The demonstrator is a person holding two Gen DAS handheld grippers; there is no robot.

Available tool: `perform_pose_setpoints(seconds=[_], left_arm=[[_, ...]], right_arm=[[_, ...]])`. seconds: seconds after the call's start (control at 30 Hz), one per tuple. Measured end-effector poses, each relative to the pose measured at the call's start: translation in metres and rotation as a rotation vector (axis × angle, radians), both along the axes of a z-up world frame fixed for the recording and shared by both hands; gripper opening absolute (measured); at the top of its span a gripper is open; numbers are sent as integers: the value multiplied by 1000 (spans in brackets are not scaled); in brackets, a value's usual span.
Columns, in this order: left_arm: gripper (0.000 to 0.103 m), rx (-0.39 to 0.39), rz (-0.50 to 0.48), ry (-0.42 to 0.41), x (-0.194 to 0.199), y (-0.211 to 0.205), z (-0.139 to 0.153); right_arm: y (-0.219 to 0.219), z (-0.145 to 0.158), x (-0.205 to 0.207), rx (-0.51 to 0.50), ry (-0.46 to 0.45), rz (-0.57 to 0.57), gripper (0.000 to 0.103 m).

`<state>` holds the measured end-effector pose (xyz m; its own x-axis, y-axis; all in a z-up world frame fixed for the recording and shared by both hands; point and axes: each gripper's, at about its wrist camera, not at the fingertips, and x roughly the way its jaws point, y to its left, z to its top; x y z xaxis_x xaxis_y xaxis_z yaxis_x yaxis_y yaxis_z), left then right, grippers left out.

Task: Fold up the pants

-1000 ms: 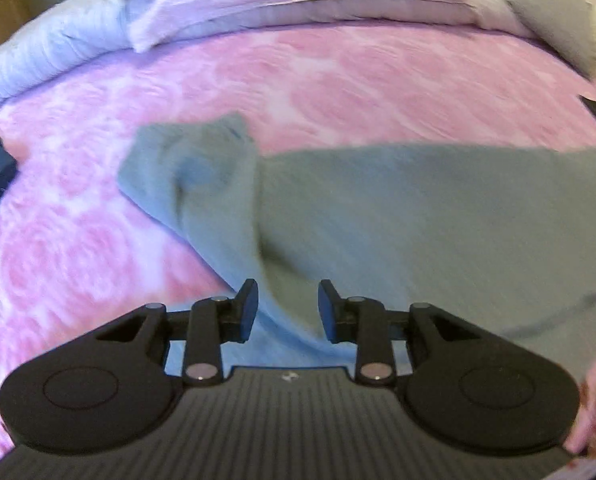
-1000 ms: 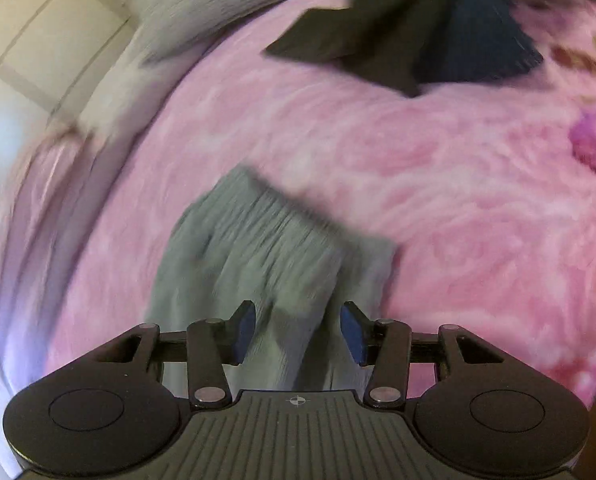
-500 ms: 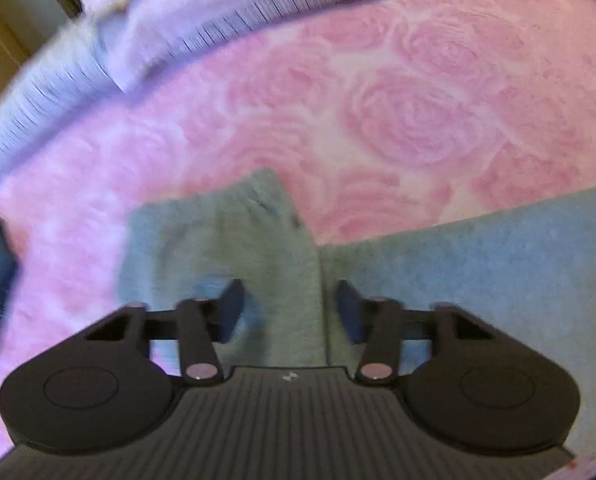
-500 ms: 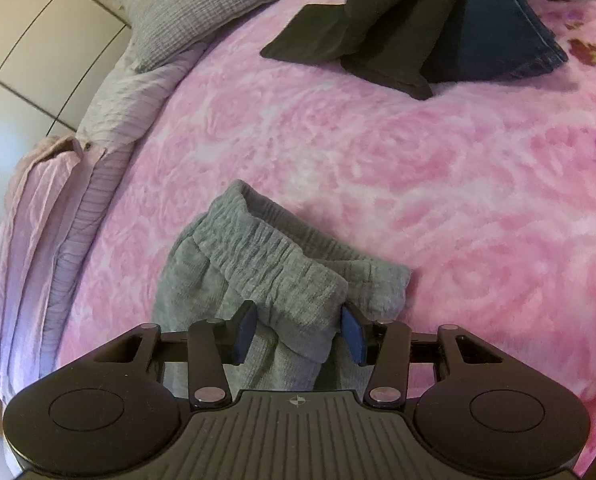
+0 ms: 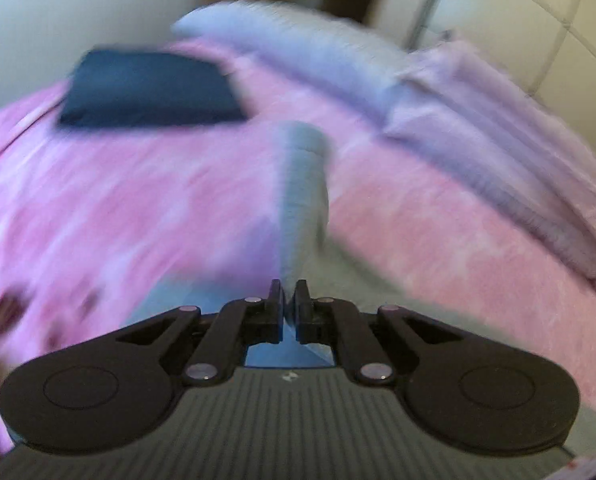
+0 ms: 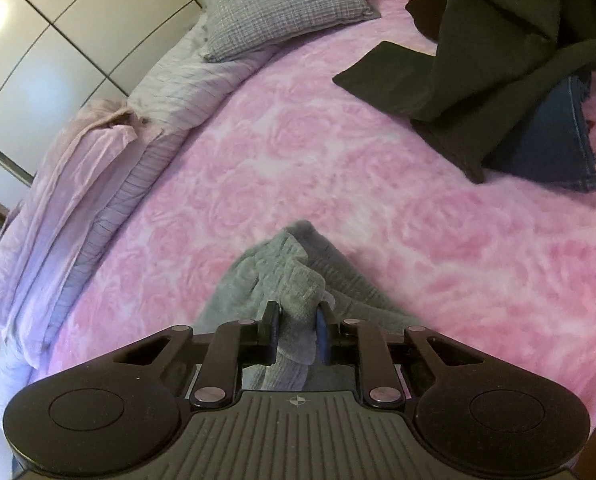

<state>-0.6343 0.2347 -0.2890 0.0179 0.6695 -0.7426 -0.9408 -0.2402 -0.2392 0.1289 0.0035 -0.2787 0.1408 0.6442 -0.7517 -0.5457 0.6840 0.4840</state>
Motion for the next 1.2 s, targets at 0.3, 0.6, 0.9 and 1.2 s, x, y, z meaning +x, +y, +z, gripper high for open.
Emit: perform_pose_setpoints(seconds=[0.3, 0.6, 0.9, 1.2], left_arm=[[22, -15, 333, -319, -48, -60, -80], [5, 128, 192, -234, -59, -21, -27], [6, -80, 247, -116, -65, -104, -74], [7, -18, 145, -34, -61, -90, -46]], right_arm=[[-4, -26, 18, -95, 85, 1, 15], [3, -1, 23, 1, 61, 65, 13], [-39, -48, 34, -110, 121, 9, 12], [-46, -2, 39, -37, 68, 48, 11]])
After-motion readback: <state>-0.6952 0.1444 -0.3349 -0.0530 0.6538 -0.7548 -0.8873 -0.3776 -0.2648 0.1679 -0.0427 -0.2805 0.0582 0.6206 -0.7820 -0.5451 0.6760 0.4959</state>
